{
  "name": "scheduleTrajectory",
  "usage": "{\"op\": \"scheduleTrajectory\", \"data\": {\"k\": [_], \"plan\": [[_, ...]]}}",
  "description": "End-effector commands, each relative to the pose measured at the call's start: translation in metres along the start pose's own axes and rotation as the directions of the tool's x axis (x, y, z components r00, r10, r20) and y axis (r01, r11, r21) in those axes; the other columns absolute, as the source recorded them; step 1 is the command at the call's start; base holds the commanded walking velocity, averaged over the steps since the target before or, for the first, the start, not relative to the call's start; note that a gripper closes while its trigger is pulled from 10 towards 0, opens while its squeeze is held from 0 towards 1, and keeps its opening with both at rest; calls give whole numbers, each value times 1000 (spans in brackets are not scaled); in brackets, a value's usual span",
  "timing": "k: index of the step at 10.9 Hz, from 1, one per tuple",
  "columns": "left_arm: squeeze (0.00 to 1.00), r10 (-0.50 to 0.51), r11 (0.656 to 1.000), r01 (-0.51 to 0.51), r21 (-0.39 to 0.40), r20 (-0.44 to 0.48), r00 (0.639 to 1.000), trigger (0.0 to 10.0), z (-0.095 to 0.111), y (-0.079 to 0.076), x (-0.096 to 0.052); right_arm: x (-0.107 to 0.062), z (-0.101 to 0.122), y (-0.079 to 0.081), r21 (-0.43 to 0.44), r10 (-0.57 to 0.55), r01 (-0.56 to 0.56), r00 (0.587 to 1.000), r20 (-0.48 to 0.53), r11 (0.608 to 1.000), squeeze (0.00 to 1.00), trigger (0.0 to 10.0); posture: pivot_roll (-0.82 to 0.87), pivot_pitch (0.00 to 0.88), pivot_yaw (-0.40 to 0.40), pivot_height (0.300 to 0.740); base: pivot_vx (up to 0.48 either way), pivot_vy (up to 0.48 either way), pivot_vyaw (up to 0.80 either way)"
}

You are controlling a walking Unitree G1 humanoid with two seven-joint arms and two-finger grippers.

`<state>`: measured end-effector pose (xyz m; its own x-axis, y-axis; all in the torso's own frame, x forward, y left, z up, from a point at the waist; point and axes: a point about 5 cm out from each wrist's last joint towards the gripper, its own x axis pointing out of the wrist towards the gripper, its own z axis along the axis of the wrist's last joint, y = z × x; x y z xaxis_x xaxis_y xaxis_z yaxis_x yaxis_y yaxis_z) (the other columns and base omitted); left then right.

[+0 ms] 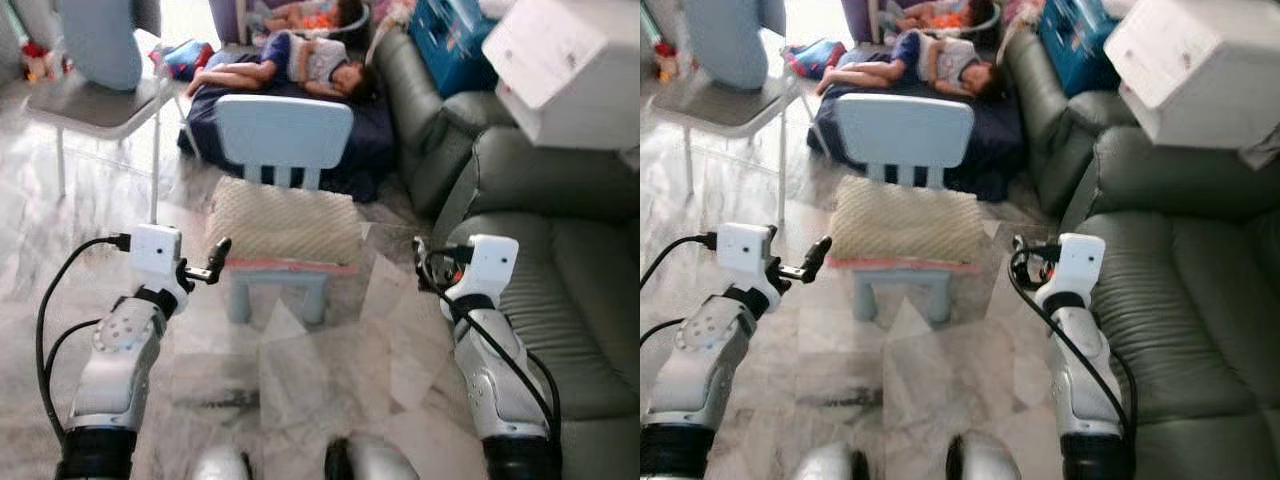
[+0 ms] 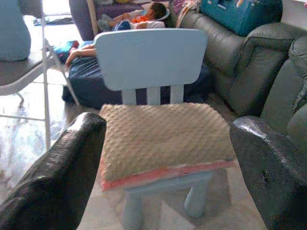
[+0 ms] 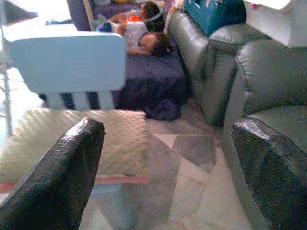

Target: Move the pillow to the sofa

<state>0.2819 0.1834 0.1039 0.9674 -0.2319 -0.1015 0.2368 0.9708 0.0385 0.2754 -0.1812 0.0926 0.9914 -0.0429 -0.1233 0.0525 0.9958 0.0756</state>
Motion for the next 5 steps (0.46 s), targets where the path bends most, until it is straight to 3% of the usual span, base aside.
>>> {"op": "scheduleTrajectory", "data": {"k": [1,5], "plan": [[0,18,999,-18,29,4,1000,10000,2,3,-1,1,8,3,5,5,-5,999,34,1000,0,10000,-13,154,-74,740,480,0,0],[0,65,997,-65,31,-4,998,10000,2,8,2,4,9,5,-31,28,-26,999,40,999,0,10000,-17,156,-71,740,474,0,0]]}}
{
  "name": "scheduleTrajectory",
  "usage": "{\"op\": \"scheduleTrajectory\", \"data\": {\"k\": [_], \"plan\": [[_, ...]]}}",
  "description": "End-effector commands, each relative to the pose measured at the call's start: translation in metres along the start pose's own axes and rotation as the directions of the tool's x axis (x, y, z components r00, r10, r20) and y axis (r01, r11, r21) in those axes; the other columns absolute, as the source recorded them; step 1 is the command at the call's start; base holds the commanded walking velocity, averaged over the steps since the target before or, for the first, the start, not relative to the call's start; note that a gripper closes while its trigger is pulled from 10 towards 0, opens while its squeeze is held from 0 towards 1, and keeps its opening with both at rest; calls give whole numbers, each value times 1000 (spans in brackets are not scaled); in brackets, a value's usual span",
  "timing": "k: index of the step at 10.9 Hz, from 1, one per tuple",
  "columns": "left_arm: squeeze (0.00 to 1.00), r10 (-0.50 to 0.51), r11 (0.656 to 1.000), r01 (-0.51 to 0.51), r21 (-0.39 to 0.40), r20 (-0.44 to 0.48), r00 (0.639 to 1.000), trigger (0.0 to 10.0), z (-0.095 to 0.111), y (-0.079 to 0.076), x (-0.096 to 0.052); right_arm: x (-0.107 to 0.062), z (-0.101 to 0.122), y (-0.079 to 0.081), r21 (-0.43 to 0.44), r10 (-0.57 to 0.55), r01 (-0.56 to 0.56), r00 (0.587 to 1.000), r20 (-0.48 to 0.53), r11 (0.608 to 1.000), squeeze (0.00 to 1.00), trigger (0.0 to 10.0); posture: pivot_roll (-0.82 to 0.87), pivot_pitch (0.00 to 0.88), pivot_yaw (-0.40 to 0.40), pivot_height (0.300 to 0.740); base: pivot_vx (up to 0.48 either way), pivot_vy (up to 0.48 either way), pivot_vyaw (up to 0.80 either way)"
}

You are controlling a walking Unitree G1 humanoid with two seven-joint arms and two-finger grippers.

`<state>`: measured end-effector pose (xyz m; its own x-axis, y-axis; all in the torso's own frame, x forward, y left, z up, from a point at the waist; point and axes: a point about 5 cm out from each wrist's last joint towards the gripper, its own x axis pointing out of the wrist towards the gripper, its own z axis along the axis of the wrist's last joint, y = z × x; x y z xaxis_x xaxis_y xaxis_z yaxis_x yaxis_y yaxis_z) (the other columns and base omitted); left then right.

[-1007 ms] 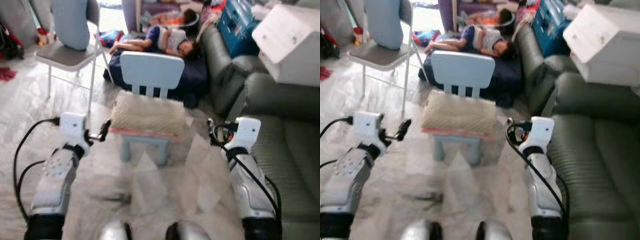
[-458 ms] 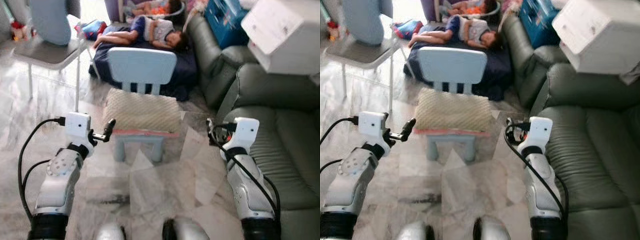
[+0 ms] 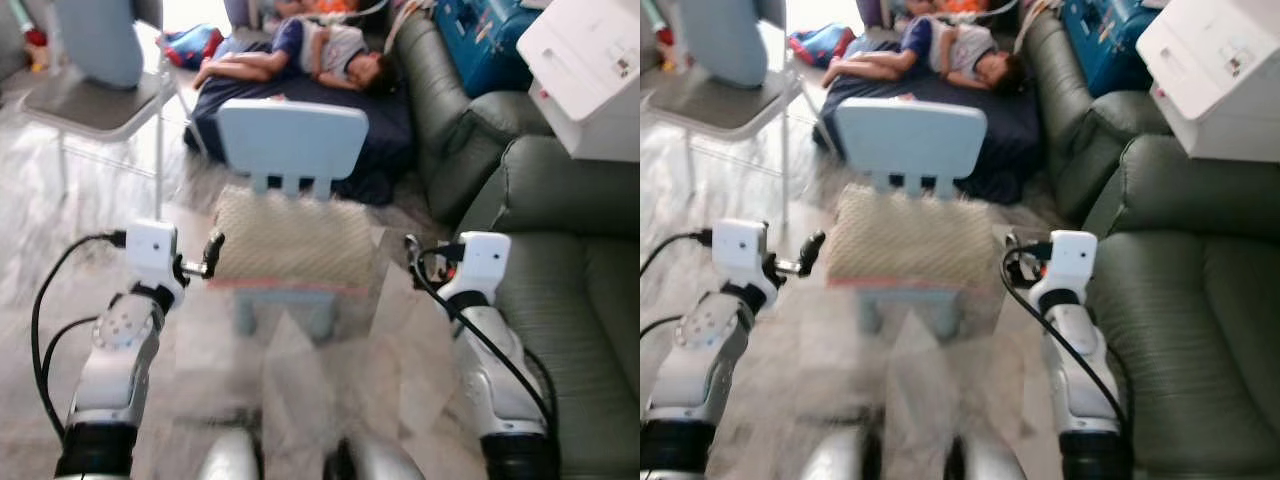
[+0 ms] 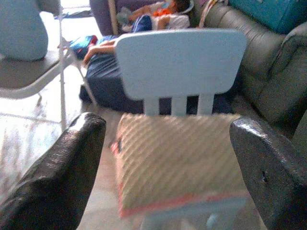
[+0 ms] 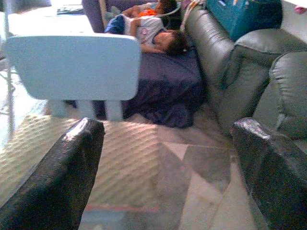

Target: Move the pillow to the sofa

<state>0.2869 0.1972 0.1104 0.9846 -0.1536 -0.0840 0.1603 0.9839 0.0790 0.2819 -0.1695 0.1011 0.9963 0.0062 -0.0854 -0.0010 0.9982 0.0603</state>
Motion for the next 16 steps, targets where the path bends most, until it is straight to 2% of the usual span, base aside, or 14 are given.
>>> {"op": "scheduleTrajectory", "data": {"k": [1,4,5,9,11,12,13,14,16], "plan": [[0,-13,1000,13,3,-14,1000,10000,-4,-6,1,-1,2,-8,-13,-19,19,1000,10,1000,0,10000,-19,154,-71,740,458,0,0],[0,5,1000,-6,-8,-1,1000,10000,-2,-5,1,-2,0,-4,-30,-5,5,1000,6,1000,0,10000,-20,145,-75,740,442,0,0],[0,10,1000,-10,-11,-3,1000,10000,-3,-4,1,-3,-1,0,-55,21,-20,1000,7,998,0,10000,-20,145,-76,740,401,262,0],[0,22,1000,-22,2,6,1000,10000,-1,-3,2,-2,-2,1,-62,26,-26,1000,4,998,0,10000,-13,138,-79,740,333,346,0],[0,56,998,-56,21,8,998,10000,-3,0,2,-2,-4,2,-74,41,-40,999,2,996,0,10000,-4,127,-87,740,0,0,0],[0,72,996,-71,47,-20,997,10000,-11,2,3,-3,-7,1,-71,44,-44,999,-1,996,0,10000,2,112,-90,740,0,0,0],[0,73,997,-71,40,-52,996,10000,-17,5,4,-3,-8,1,-66,40,-40,999,-2,997,0,10000,7,102,-92,740,0,0,556],[0,47,998,-45,47,-49,998,10000,-19,6,6,-2,-10,1,-59,36,-37,999,-5,998,0,10000,6,95,-95,740,0,0,556],[0,60,995,-56,77,-53,997,10000,-24,11,10,-1,-13,7,-35,34,-34,999,-2,999,0,10000,-2,95,-79,740,0,0,269]]}}
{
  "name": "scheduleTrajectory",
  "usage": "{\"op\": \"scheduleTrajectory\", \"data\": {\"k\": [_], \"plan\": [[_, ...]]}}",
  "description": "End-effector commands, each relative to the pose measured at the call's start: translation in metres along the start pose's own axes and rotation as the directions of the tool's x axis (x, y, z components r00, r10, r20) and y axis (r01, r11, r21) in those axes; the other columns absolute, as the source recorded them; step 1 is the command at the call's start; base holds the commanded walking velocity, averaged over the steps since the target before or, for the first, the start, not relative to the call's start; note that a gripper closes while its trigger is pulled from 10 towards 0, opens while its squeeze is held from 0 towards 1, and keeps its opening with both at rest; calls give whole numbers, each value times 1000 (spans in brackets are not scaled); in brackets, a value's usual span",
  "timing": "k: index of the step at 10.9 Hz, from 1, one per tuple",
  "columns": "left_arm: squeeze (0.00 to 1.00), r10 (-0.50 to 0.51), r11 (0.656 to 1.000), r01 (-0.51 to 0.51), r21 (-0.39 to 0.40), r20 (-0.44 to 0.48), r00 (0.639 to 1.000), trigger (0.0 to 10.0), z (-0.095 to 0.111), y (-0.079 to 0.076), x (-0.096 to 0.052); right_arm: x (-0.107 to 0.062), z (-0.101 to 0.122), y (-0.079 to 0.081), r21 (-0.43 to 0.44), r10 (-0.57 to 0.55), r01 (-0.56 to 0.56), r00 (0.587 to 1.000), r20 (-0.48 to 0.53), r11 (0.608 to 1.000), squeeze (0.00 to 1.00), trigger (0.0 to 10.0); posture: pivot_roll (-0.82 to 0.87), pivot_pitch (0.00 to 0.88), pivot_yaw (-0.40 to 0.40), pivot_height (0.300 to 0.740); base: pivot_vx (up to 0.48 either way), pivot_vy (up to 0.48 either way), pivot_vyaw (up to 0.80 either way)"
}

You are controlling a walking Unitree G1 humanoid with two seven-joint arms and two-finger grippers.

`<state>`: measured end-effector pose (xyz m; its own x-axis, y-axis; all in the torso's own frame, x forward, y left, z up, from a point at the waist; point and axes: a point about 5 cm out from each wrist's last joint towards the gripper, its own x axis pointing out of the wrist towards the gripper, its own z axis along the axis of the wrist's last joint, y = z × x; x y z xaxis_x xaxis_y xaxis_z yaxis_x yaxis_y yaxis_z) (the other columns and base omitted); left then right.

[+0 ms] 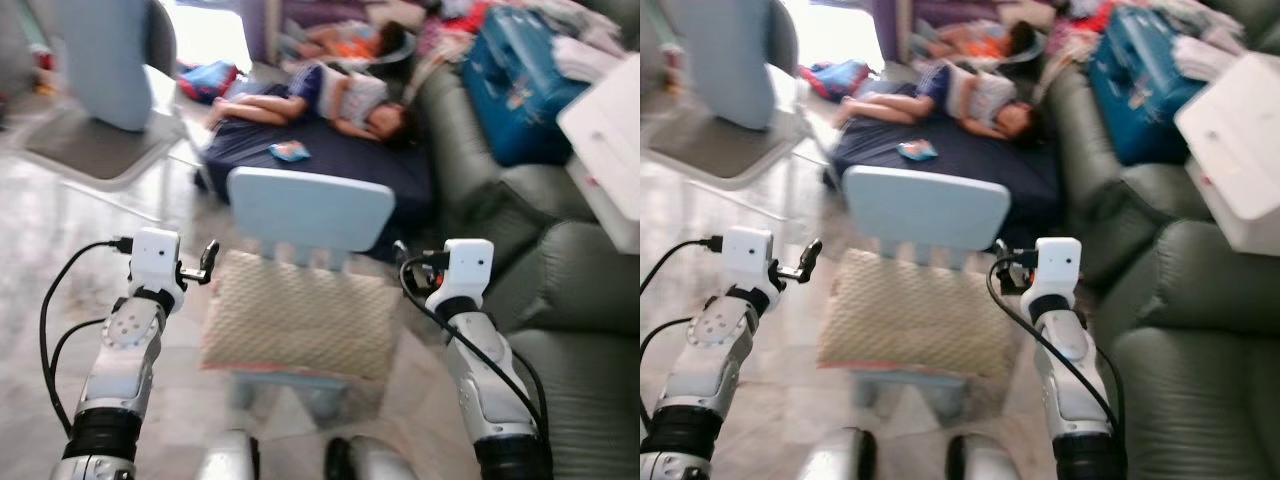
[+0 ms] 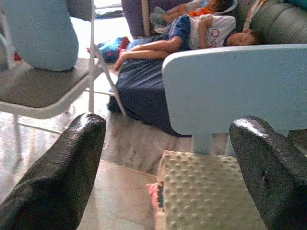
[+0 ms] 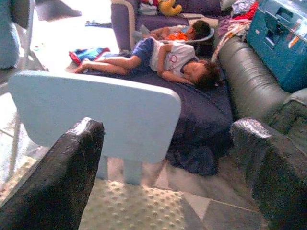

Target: Move the pillow to the sofa

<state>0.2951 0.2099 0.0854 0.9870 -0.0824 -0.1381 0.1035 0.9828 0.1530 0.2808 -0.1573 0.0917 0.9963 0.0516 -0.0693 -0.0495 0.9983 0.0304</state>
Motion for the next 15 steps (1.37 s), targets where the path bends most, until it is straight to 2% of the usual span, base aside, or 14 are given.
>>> {"op": "scheduleTrajectory", "data": {"k": [1,3,4,5,7,9,12,13,14,15], "plan": [[0,-6,1000,6,19,15,1000,10000,3,-3,2,0,-2,-6,13,-40,40,999,0,999,0,10000,10,86,-41,740,0,0,0],[0,-77,996,76,49,18,997,10000,4,-10,4,-4,-6,-12,55,-134,133,991,17,990,0,10000,-16,78,45,740,0,0,0],[0,-96,994,95,53,24,995,10000,7,-14,8,-8,-7,-13,68,-155,154,988,18,986,0,10000,-24,82,56,740,0,0,0],[0,-104,993,102,56,38,994,10000,11,-17,11,-11,-9,-11,69,-156,154,988,14,986,0,10000,-31,91,51,740,0,0,0],[0,-102,994,101,30,63,993,10000,14,-18,9,-10,-7,-12,47,-121,121,993,9,992,0,10000,-31,112,8,740,0,0,0],[0,-60,998,58,32,52,997,10000,9,-12,4,-7,-3,-12,21,-71,71,997,17,997,0,10000,-28,135,-29,740,0,0,0],[0,39,998,-41,48,37,999,10000,6,-4,4,-5,3,-6,36,-15,14,999,29,999,0,10000,-27,153,-50,735,0,0,0],[0,26,999,-26,34,21,999,10000,4,-4,4,-6,2,-4,38,-1,0,1000,26,999,0,10000,-29,159,-54,720,0,0,0],[0,1,997,-3,71,35,999,10000,3,-6,4,-7,1,-3,36,8,-9,1000,20,999,0,10000,-32,165,-64,700,0,0,0],[0,9,998,-11,62,26,1000,10000,0,-5,3,-7,1,-5,31,8,-9,1000,19,999,0,10000,-33,167,-67,680,0,0,0]]}}
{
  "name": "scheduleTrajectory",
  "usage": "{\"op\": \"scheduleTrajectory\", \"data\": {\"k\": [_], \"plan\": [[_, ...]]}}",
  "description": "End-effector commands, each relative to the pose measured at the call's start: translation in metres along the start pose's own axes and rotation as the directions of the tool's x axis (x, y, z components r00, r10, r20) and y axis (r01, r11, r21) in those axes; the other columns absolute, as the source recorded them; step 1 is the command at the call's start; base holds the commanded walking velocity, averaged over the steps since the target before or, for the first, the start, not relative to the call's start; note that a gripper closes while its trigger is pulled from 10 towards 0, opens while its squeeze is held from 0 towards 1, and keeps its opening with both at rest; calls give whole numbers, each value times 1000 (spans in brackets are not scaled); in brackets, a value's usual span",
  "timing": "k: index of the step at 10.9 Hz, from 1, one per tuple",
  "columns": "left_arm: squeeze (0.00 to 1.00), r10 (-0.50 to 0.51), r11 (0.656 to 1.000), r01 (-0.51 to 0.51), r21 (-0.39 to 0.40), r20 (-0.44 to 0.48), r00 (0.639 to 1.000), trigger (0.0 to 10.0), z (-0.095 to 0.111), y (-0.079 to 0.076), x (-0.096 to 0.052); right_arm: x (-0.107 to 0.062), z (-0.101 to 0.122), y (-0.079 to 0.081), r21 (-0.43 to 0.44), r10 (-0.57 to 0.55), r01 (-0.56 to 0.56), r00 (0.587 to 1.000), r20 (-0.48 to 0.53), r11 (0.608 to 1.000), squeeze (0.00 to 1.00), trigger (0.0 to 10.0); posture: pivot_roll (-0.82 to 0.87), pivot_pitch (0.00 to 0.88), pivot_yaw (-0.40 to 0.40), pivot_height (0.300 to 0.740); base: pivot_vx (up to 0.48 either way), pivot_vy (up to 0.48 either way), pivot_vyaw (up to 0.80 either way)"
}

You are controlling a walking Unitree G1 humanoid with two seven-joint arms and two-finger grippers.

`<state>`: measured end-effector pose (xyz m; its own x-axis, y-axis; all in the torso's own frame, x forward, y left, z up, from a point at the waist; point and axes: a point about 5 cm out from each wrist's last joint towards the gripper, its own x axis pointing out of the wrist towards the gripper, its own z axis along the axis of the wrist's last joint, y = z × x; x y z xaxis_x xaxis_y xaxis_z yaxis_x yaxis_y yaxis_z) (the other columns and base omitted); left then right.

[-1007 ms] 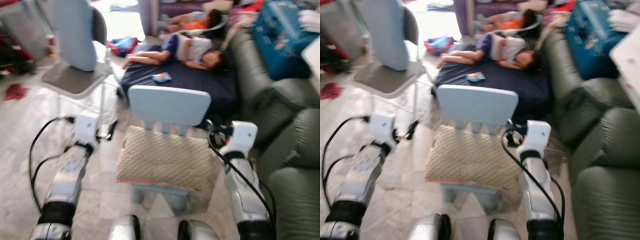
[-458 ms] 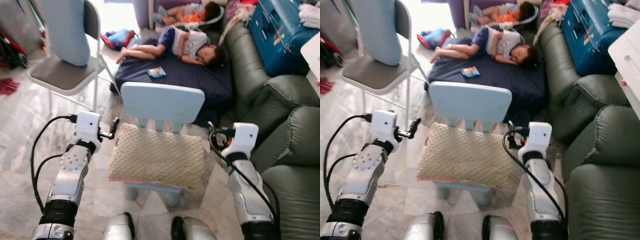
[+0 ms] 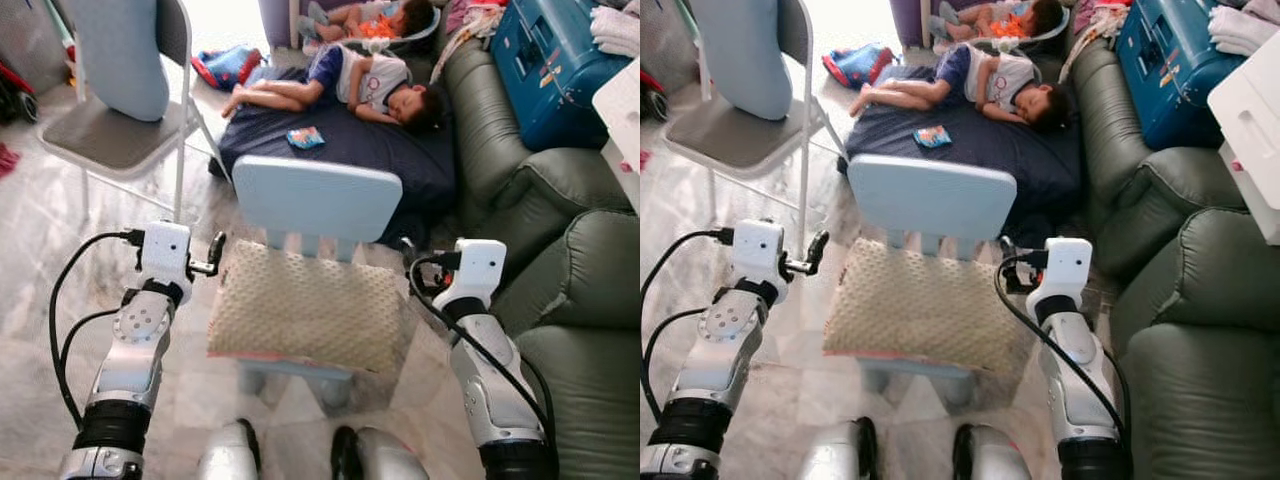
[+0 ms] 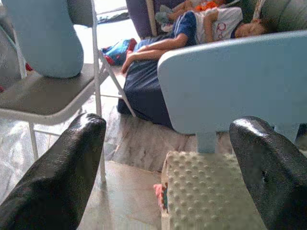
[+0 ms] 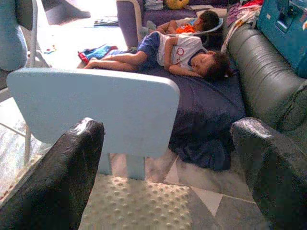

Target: Move the pillow to the sofa

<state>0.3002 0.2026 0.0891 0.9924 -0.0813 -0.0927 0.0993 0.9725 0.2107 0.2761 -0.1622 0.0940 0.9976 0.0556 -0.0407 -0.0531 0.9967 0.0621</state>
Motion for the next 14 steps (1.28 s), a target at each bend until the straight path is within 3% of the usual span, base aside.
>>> {"op": "scheduleTrajectory", "data": {"k": [1,4,6,10,14], "plan": [[0,11,1000,-11,8,-25,1000,10000,-7,1,-2,-2,-1,-2,1,4,-4,1000,-13,1000,0,10000,-32,169,-70,665,0,0,0],[0,43,999,-45,-32,-51,998,10000,-14,7,-2,-2,0,-2,-5,16,-17,1000,-17,1000,0,10000,-36,172,-76,610,0,0,0],[0,7,999,-8,-53,-19,1000,10000,-6,7,0,-1,0,-1,-5,19,-20,1000,-16,1000,0,10000,-37,174,-80,610,0,0,0],[0,81,997,-81,0,6,997,10000,-2,17,0,-1,-2,0,4,43,-43,999,-27,999,0,10000,-25,174,-87,610,0,0,0],[0,58,998,-57,-30,18,998,10000,0,18,2,0,-2,3,-9,66,-66,998,-24,998,0,10000,-23,173,-88,610,66,0,100]]}}
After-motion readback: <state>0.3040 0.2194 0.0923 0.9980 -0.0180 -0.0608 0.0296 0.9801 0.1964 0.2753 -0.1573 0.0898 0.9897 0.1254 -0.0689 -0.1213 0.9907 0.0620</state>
